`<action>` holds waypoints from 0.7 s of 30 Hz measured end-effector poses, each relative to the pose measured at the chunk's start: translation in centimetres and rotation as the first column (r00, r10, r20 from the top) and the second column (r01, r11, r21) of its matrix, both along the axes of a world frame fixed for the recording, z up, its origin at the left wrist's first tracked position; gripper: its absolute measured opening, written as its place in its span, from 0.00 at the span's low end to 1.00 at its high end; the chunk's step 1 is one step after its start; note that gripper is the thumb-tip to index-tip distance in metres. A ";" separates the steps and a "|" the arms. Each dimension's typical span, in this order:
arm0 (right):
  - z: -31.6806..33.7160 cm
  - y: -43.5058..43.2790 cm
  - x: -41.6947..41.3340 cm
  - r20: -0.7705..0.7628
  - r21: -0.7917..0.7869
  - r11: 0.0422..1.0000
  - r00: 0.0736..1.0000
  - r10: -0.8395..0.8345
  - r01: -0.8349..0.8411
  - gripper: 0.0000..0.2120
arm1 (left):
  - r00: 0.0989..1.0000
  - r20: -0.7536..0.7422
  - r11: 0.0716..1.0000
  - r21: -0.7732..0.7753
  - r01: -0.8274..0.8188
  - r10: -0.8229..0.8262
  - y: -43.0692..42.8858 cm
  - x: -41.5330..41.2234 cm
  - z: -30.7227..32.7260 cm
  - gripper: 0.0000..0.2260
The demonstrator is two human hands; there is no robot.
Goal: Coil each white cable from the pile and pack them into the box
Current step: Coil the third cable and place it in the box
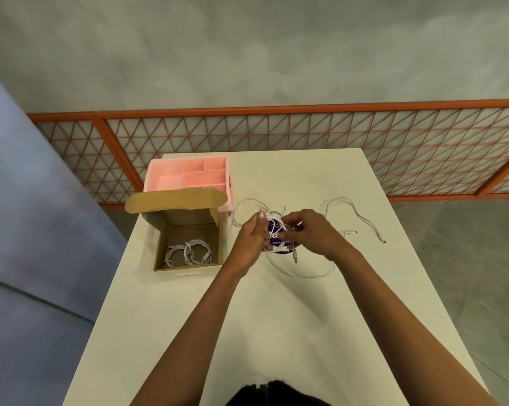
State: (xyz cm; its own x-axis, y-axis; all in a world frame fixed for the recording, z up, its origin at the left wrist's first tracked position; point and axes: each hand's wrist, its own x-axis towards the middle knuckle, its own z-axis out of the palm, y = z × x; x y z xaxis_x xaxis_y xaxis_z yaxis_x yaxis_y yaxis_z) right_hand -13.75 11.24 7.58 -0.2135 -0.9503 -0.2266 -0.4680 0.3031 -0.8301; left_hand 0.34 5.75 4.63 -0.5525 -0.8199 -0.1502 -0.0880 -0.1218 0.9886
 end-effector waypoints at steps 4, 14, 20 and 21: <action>0.1 -0.3 -0.2 -0.035 -0.041 0.993 0.993 -0.115 0.113 0.09 | 0.998 0.033 0.998 -0.027 -0.060 0.061 -0.4 0.3 -0.6 0.16; 0.9 -0.6 -0.2 -0.129 -0.035 0.997 0.990 0.058 -0.063 0.09 | 0.996 0.076 0.995 -0.082 0.051 -0.045 0.5 0.2 -0.4 0.12; 2.4 0.1 -0.9 0.114 -0.110 0.989 0.987 0.112 -0.100 0.12 | 0.988 0.146 0.988 -0.139 0.062 -0.042 0.3 0.1 -0.9 0.13; 2.6 0.1 -1.0 0.148 -0.119 0.988 0.982 0.114 -0.096 0.12 | 0.986 0.159 0.985 -0.157 0.065 -0.040 0.3 0.1 -1.1 0.13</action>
